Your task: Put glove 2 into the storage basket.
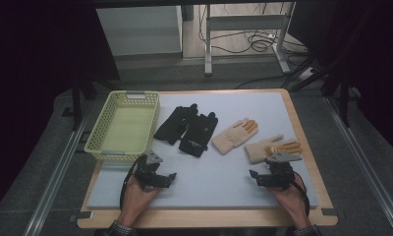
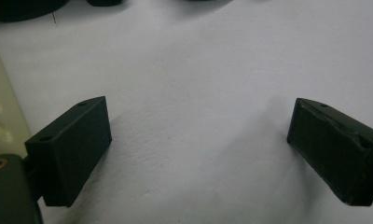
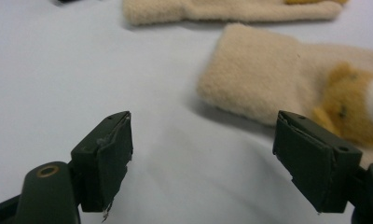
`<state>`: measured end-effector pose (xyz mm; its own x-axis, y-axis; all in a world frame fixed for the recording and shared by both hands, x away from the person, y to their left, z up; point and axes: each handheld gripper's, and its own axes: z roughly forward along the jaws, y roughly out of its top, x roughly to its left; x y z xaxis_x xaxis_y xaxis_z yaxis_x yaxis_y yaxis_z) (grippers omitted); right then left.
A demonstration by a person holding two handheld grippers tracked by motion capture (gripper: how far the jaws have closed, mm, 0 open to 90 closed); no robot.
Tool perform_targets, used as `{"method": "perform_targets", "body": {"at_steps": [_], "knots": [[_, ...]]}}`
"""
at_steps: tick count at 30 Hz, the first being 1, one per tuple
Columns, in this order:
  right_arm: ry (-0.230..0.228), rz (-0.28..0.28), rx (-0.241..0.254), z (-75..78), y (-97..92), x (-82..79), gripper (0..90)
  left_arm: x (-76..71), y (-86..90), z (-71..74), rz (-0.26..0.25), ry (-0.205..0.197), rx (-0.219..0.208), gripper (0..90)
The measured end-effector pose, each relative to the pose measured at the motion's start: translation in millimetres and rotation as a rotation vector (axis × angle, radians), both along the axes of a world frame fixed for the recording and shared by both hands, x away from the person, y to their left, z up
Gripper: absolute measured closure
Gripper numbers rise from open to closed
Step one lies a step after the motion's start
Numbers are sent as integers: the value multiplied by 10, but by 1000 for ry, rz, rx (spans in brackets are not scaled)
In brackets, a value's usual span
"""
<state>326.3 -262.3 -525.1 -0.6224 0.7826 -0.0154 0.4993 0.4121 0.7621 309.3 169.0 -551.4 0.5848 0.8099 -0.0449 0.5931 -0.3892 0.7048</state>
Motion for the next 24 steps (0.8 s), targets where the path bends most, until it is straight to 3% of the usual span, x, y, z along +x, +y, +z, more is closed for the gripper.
{"method": "perform_targets", "body": {"at_steps": [15,17,24], "knots": [[-15,89,5,108,323,187,198,-1,0,0,0,0,0,64],[-12,103,-9,125,394,236,201,-1,0,0,0,-1,0,64],[16,142,13,163,651,438,206,-2,0,0,0,0,1,64]]}}
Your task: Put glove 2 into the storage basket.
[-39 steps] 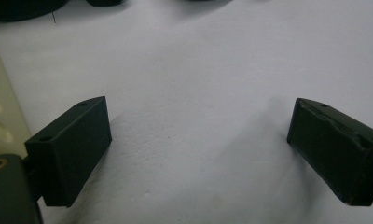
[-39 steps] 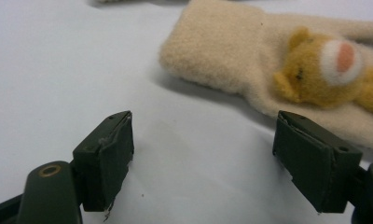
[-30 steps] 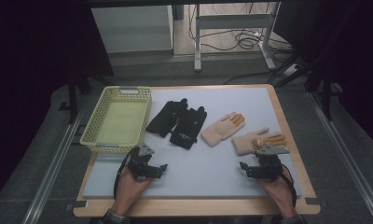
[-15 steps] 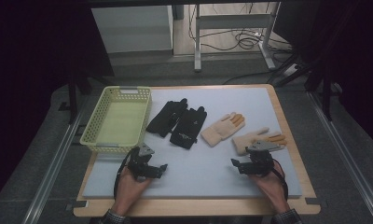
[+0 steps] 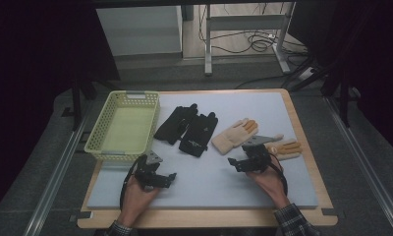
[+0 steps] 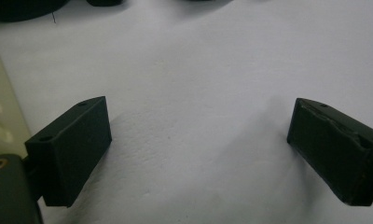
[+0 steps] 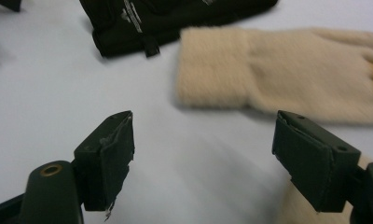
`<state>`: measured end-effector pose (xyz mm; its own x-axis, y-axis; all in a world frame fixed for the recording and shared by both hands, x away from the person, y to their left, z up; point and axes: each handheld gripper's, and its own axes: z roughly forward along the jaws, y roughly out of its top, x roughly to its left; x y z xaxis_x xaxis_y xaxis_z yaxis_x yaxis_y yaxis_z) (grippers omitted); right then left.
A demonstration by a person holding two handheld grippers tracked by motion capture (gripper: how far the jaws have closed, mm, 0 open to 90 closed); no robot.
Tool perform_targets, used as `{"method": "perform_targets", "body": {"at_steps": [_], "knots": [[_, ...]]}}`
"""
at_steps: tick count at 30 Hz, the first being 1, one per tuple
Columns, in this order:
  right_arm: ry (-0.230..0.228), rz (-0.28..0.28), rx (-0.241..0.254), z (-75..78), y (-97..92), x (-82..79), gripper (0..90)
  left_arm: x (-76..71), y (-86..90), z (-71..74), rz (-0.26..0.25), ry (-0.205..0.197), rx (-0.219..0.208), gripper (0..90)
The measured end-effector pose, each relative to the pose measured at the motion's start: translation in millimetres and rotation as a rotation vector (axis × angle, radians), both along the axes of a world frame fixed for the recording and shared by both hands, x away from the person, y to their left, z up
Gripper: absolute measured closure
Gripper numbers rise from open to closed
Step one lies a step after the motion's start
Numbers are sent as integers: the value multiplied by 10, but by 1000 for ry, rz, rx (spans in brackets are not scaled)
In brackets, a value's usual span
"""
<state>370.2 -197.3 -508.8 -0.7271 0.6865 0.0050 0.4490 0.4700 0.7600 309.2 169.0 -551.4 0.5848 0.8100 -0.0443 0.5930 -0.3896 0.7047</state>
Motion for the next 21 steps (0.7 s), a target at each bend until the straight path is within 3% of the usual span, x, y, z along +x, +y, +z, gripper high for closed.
{"method": "perform_targets", "body": {"at_steps": [12,21], "knots": [[-7,75,34,86,555,389,297,0,1,0,0,0,0,64],[-12,122,6,125,980,654,473,0,3,1,-2,0,3,64]]}}
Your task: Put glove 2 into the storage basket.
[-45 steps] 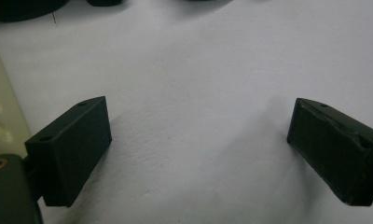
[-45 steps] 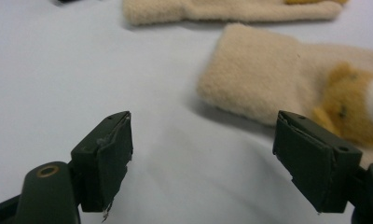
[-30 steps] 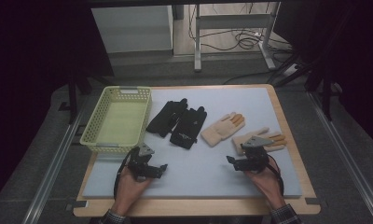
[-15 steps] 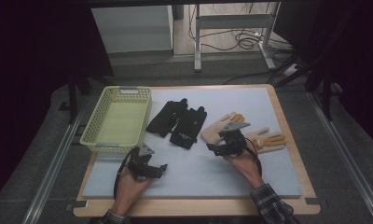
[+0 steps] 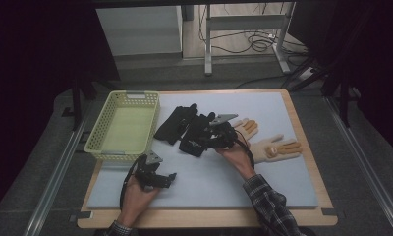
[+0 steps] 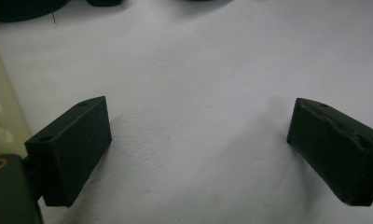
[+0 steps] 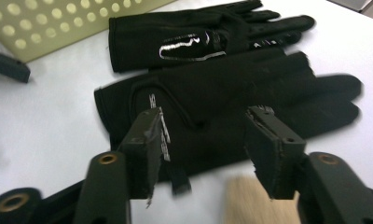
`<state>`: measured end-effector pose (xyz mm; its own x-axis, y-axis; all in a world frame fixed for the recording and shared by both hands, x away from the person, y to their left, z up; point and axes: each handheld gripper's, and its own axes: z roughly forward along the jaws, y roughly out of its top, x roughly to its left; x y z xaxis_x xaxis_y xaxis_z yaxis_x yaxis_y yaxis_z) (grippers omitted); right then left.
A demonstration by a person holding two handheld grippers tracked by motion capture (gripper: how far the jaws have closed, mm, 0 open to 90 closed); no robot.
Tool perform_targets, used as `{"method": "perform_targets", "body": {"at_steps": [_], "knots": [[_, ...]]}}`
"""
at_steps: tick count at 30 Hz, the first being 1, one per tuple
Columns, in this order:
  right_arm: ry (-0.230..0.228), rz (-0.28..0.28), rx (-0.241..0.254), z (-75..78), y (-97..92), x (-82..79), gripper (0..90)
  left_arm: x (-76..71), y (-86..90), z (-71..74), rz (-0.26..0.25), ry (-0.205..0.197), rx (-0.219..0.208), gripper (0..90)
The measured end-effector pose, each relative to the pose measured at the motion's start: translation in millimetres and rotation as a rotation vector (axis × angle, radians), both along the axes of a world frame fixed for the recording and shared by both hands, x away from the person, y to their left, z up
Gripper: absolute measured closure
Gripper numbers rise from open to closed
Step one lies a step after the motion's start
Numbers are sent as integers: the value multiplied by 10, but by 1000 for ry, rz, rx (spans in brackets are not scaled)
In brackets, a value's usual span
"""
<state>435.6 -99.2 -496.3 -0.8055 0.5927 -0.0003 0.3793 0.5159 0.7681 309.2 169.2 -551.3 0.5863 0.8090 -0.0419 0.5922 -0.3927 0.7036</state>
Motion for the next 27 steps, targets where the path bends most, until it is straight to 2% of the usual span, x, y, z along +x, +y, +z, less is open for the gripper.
{"method": "perform_targets", "body": {"at_steps": [1,8,9,12,15,16,18,22,23,27], "knots": [[14,-1,-7,-8,102,69,499,0,0,0,0,0,0,64],[34,7,-20,-45,335,251,521,0,0,-1,0,0,-1,64],[40,10,-21,-59,408,319,501,0,-1,-2,1,-1,-2,64],[37,9,-22,-73,473,374,464,0,0,-2,0,0,-2,64],[39,-3,-10,-107,615,483,370,-1,-2,-2,1,-1,-4,64],[39,-3,-10,-107,615,483,370,-1,-2,-2,1,-1,-4,64],[47,-10,7,-131,716,561,315,-1,-2,-2,1,-1,-4,64],[37,-10,0,-148,826,628,287,-1,-1,-2,1,-1,-4,64],[38,-13,-10,-166,900,678,277,-1,-2,-2,1,-2,-4,64],[41,-23,-47,-240,987,783,269,-1,-1,-2,0,-1,-4,64]]}}
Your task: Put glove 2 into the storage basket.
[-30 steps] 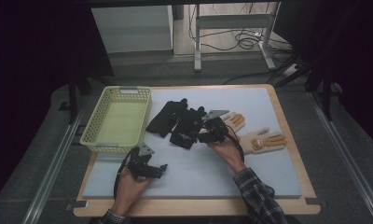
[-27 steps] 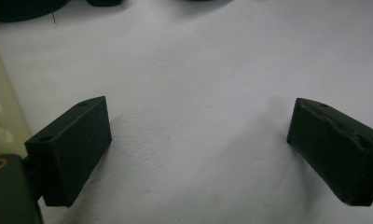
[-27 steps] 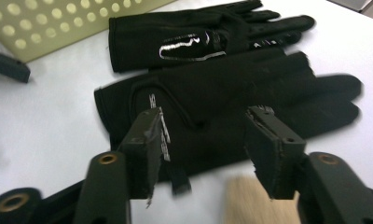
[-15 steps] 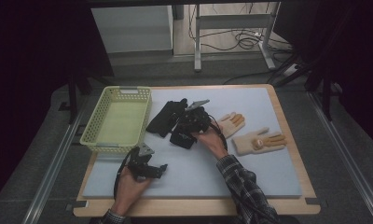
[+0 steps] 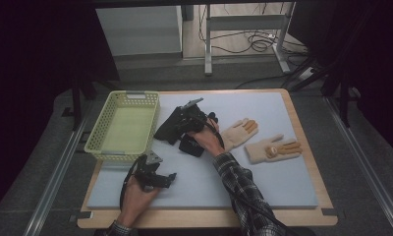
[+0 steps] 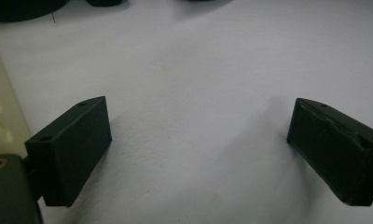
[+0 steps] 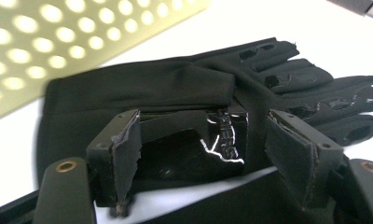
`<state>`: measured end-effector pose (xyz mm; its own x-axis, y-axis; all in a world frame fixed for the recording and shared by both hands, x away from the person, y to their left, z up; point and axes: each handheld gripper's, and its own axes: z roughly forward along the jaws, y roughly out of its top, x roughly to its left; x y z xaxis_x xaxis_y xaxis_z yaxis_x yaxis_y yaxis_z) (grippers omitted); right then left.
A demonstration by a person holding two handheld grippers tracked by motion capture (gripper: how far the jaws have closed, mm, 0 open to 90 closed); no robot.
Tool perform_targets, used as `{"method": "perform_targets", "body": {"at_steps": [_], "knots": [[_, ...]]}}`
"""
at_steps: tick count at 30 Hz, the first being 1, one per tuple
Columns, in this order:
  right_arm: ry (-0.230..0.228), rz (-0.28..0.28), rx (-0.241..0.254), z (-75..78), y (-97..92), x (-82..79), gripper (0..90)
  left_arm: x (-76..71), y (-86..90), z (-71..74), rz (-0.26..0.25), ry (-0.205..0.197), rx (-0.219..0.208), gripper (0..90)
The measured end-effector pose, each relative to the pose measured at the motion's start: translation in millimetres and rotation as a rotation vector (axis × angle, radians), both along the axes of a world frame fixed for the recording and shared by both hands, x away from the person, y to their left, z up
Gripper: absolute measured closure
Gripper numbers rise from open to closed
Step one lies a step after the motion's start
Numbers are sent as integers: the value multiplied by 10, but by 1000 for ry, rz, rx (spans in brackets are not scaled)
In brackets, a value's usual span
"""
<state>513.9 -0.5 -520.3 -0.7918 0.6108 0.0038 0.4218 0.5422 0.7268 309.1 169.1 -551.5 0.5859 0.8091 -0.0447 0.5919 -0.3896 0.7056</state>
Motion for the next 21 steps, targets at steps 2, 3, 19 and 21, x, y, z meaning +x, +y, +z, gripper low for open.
{"method": "perform_targets", "body": {"at_steps": [2,3,19,21], "knots": [[10,-4,-37,-50,39,41,270,0,0,0,0,0,0,64],[10,-4,-37,-50,39,41,270,0,0,0,0,0,0,64],[49,-13,-49,-98,126,-24,830,0,-1,-1,0,0,0,64],[44,-10,-53,-93,132,-31,832,0,-1,-1,1,1,0,64]]}}
